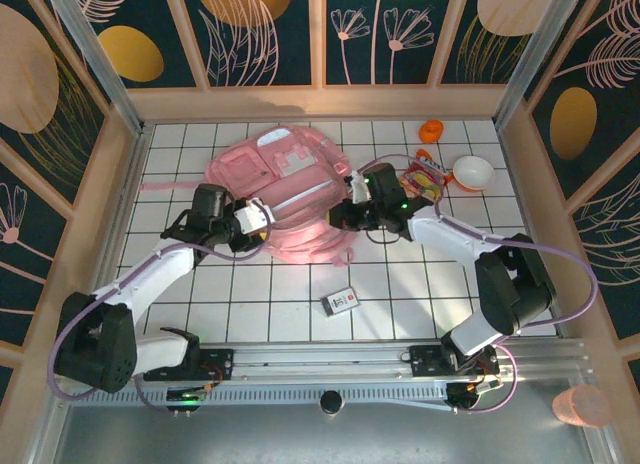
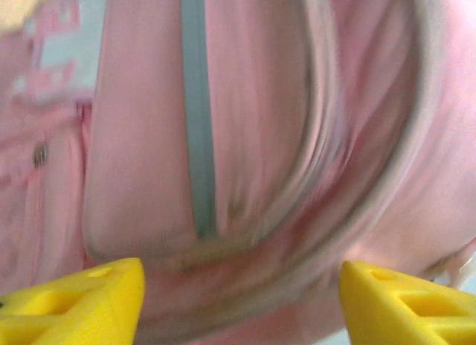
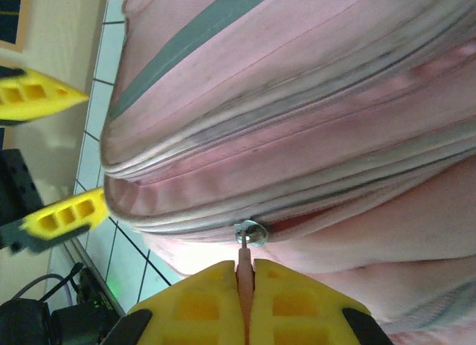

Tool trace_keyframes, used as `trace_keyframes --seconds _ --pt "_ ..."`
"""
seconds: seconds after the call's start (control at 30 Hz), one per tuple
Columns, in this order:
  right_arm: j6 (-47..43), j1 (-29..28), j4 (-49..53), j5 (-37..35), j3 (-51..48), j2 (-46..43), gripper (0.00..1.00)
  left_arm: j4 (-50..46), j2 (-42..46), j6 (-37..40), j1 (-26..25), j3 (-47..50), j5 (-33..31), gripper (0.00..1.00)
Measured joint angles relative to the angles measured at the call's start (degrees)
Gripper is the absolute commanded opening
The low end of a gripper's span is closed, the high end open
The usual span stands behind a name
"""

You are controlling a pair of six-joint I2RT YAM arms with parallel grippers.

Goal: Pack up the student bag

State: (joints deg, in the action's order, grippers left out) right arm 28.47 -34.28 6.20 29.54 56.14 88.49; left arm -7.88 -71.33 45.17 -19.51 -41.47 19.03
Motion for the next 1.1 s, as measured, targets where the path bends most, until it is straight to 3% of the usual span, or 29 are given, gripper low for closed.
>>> trace_keyframes --seconds 0.17,0.37,0.4,0.47,0.57,0.67,0.83,0.97,1.0,1.1 --pt "2.73 -3.82 -1.36 -1.6 0.0 -0.02 0.0 4.96 0.98 -3.41 -11.21 -1.66 1.9 0.74" --pt "3.69 -4.17 -1.49 -2.73 -0.24 -0.61 0.0 8.09 -9.35 -7.02 -14.58 -5.57 -2.69 0.63" --pt "3.67 -4.17 -1.44 -2.97 -0.39 -0.94 0.0 8.07 -10.75 -7.23 -14.58 -6.03 -3.69 0.57" --pt "3.65 -4.17 -1.18 -3.56 -0.72 -1.68 0.0 8.2 -12.98 -7.15 -14.58 -6.54 -5.14 0.33" --pt "3.5 -3.69 -0.9 -4.26 -1.16 -2.1 0.0 8.85 -13.57 -6.16 -15.02 -6.51 -6.47 0.1" --pt "2.91 -1.38 -0.79 -3.93 -2.21 -3.45 0.0 10.29 -12.22 -4.68 -15.08 -5.03 -6.93 0.02" --pt "0.31 4.59 0.31 -1.57 -3.8 -5.51 0.0 10.58 -6.08 -2.05 -10.86 -1.2 -1.97 0.03" --pt "-1.49 4.48 -0.76 2.75 -3.78 -5.53 0.0 10.38 -0.44 0.24 -6.6 2.27 2.51 0.07" --pt "-1.68 3.91 -0.98 3.54 -3.78 -5.51 0.0 10.16 0.96 0.72 -5.62 3.39 3.45 0.11" --pt "-2.23 1.4 -1.42 3.63 -3.76 -5.33 0.0 7.45 3.65 1.38 -3.65 4.83 4.98 0.52"
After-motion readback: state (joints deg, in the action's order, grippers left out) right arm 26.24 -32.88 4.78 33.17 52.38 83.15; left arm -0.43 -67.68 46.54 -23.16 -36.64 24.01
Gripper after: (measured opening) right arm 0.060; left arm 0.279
